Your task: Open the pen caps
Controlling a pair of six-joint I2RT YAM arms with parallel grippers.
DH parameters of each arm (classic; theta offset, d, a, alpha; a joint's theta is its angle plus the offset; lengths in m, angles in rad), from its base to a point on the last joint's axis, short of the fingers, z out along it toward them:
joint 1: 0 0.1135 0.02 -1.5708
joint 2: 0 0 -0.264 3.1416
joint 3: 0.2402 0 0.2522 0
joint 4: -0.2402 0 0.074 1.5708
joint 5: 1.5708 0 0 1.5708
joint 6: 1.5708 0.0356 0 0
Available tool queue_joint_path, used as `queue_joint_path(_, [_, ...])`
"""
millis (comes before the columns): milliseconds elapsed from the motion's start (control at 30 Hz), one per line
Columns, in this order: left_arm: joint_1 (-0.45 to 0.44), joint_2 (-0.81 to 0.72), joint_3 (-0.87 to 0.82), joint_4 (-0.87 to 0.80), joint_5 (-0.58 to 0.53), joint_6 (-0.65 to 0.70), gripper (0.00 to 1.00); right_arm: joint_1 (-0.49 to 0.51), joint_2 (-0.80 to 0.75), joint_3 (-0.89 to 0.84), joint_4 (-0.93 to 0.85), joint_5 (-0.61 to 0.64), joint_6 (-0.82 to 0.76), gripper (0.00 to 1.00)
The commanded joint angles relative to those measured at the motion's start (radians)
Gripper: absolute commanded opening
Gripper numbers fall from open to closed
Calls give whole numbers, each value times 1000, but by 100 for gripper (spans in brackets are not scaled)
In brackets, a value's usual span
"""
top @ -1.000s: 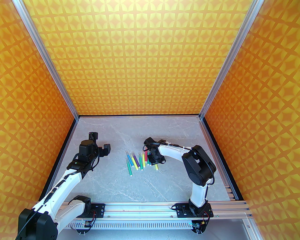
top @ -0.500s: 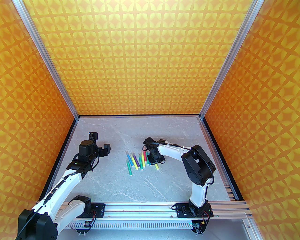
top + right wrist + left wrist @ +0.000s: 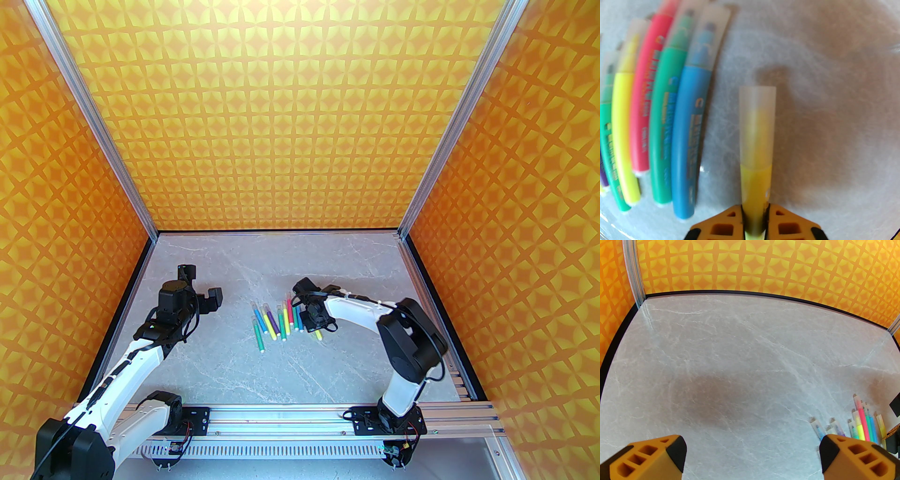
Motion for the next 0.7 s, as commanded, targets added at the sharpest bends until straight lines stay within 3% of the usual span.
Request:
queue_joint_path(0, [-18, 14, -11, 23, 74, -55, 99, -3, -77, -29, 74, -20, -61, 0])
queue_joint_path(300, [-61, 52, -7, 112, 342, -123, 100, -2, -250, -177, 320, -281, -189, 0])
queue_joint_path(667, [-106, 178, -5, 306, 632, -241, 96, -3, -340, -264, 540, -569, -141, 0])
